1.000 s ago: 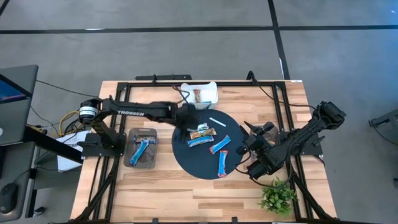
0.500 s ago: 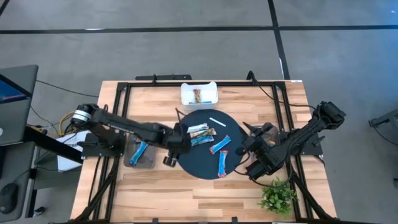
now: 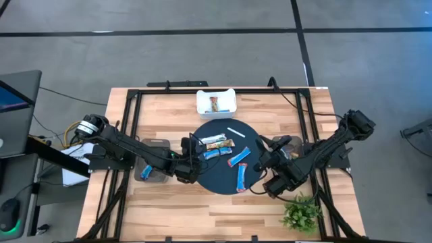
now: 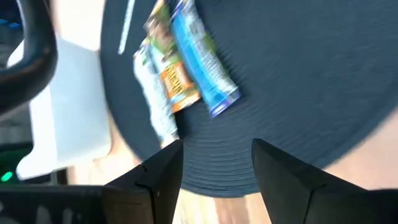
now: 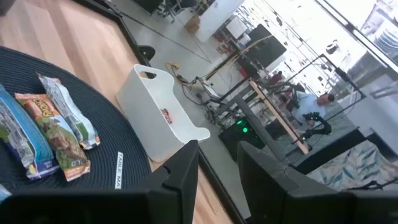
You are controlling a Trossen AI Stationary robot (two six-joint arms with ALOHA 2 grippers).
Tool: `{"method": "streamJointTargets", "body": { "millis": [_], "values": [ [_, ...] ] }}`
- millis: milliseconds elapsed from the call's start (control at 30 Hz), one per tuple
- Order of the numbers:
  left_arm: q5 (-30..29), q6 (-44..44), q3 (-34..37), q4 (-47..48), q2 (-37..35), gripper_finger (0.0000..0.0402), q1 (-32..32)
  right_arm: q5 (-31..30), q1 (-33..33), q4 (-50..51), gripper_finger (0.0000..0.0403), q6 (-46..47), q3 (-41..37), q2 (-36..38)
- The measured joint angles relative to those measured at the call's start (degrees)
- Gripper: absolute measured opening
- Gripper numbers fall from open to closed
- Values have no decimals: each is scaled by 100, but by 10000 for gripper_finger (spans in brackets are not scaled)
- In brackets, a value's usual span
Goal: Pick and place Granola Bars by type
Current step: Put the orange granola bar into the right black bin
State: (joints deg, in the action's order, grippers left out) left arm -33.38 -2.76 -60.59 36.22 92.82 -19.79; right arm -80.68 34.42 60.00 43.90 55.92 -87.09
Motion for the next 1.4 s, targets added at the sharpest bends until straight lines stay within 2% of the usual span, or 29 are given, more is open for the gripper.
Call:
{"method": "streamJointTargets", "body": {
  "millis": [100, 167, 267, 433, 500, 600, 833, 1000, 1200, 1400],
  "values": [
    [-319, 68, 213, -94, -17, 185, 4, 235, -128, -533, 106, -530, 0, 0],
    [-490, 75, 272, -277, -23, 185, 2, 708, -277, -1050, 106, -1088, 0, 0],
    [-723, -74, 321, -534, -100, 185, -15, 1722, -531, -2153, 106, -2406, 2, -131],
    [-1231, -548, 467, -1216, -163, 185, -14, 3851, -807, -3788, 106, -4829, -4, -337],
    [-1437, -584, 507, -1360, -186, 185, 12, 4511, -914, -4213, 106, -5417, -5, -332],
    [-1755, -487, 567, -1329, -182, 185, 69, 5207, -1151, -4424, 106, -5674, 6, -321],
    [-2067, 24, 568, -836, -179, 185, 177, 6106, -1722, -4387, 106, -5698, 2, -321],
    [-2465, 680, 568, -174, -179, 185, 179, 6249, -1942, -4384, 106, -5851, 2, -321],
    [-3053, 1485, 568, 582, -179, 185, 179, 7086, -2297, -4733, 106, -6266, 2, -323],
    [-3294, 1718, 568, 726, -179, 185, 179, 7254, -2813, -5337, 106, -6391, 5, -405]
  ]
}}
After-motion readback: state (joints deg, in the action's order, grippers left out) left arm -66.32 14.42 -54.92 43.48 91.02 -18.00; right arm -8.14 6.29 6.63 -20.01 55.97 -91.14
